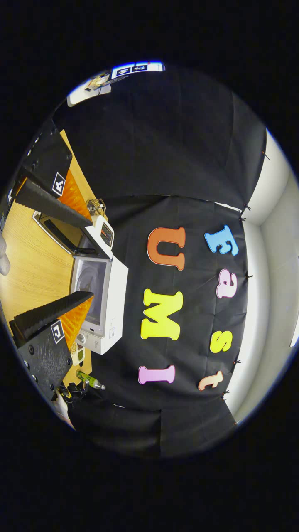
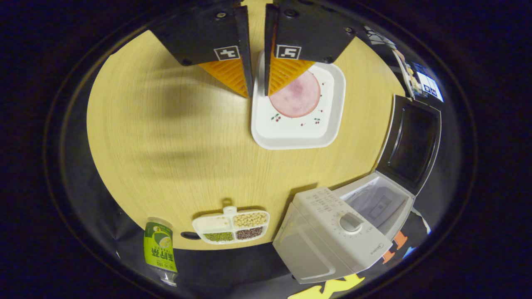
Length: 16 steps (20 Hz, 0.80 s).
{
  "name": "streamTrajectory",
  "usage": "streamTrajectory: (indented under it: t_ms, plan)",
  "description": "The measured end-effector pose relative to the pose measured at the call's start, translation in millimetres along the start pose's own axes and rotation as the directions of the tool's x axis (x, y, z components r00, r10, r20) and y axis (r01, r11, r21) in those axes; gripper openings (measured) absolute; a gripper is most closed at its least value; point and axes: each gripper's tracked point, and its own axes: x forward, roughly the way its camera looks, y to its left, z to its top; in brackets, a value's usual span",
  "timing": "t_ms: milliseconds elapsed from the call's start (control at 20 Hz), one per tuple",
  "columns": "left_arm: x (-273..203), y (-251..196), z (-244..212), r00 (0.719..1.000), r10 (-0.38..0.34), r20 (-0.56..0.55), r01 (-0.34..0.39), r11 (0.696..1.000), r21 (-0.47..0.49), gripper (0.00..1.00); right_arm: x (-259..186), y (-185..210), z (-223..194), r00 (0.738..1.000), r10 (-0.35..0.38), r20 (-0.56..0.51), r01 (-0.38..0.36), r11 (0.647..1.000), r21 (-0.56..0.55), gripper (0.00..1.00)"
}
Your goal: Open the microwave oven with the left hand, put the food in, and close the microwave oven.
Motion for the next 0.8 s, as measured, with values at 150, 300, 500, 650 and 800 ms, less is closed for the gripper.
streamTrajectory:
  t_ms: [150, 300, 500, 650, 800]
  plan:
    - [-6.9, -16.2, 2.7, 1.000, 0.010, 0.001, -0.010, 1.000, 0.018, 0.92, -0.3, 0.2, 0.5, 0.999, 0.022, -0.028, -0.021, 0.998, 0.055, 0.04]
    - [-10.6, -31.1, 6.0, 1.000, -0.018, 0.004, 0.018, 1.000, 0.021, 0.92, -0.6, 0.6, 1.4, 0.998, 0.047, -0.047, -0.044, 0.997, 0.063, 0.04]
    - [-10.0, -30.3, 8.3, 1.000, -0.027, 0.000, 0.027, 0.999, 0.025, 0.92, -11.3, 7.2, 11.4, 0.997, 0.082, -0.006, -0.082, 0.995, 0.052, 0.04]
    - [-5.5, -24.2, 6.8, 0.999, -0.033, -0.005, 0.033, 0.999, 0.013, 0.92, -22.7, 20.6, 21.3, 0.993, 0.115, 0.041, -0.116, 0.992, 0.041, 0.04]
    - [3.8, -12.5, 3.1, 0.999, -0.042, -0.022, 0.042, 0.999, 0.010, 0.92, -35.3, 40.5, 24.0, 0.986, 0.146, 0.084, -0.150, 0.988, 0.043, 0.04]
